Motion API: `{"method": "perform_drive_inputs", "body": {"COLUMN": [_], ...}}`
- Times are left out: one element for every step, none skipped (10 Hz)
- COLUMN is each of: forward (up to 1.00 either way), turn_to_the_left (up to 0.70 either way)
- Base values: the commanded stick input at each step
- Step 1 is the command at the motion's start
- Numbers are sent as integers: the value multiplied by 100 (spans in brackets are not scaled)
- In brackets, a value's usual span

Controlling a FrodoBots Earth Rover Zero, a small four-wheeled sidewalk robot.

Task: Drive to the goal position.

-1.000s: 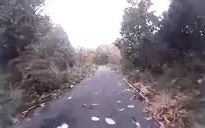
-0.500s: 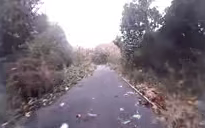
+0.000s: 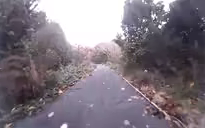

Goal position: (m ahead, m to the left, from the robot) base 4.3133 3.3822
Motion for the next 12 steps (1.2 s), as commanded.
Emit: {"method": "perform_drive_inputs", "body": {"forward": [70,70,70,70,70,70,70,70,70,70,70,70], "turn_to_the_left": [0,0,0,0,0,0,0,0,0,0,0,0]}}
